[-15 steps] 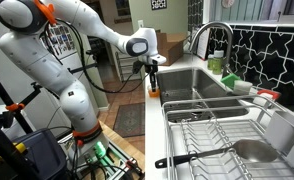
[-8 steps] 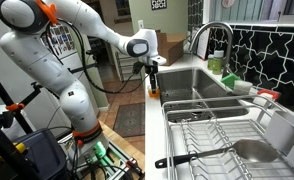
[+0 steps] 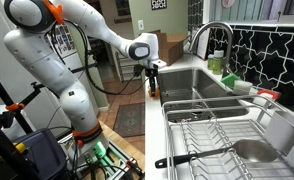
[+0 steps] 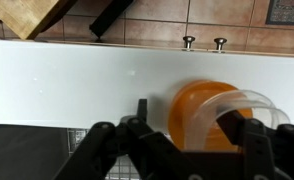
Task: Pick up the clear lunch box and put it in the orange lunch box lid, pick up the orange lunch box lid and clear lunch box together and put them in the sink
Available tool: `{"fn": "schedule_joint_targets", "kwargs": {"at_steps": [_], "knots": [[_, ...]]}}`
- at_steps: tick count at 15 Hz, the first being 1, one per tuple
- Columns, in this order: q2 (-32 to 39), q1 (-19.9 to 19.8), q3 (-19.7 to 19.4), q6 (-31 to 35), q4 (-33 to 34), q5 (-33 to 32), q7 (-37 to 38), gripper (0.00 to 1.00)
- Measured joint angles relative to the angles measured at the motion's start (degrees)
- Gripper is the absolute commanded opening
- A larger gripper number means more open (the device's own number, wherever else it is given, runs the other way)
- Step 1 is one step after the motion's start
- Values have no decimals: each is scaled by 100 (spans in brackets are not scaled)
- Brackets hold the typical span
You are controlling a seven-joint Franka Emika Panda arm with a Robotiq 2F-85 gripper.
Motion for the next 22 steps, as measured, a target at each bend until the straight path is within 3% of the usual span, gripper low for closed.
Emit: {"fn": "schedule_joint_targets", "kwargs": {"at_steps": [5, 6, 14, 15, 19, 20, 22], "knots": [[87, 11, -1, 2, 0, 16, 0, 4], [94, 14, -2, 2, 0, 19, 0, 1], [-234, -93, -199, 8, 98, 14, -5, 2], [-378, -133, -239, -12, 109, -4, -20, 9], [-988, -207, -284, -265, 160, -26, -62, 9], [-1036, -207, -284, -284, 157, -26, -62, 2], [-1037, -207, -280, -285, 157, -26, -62, 2]]}}
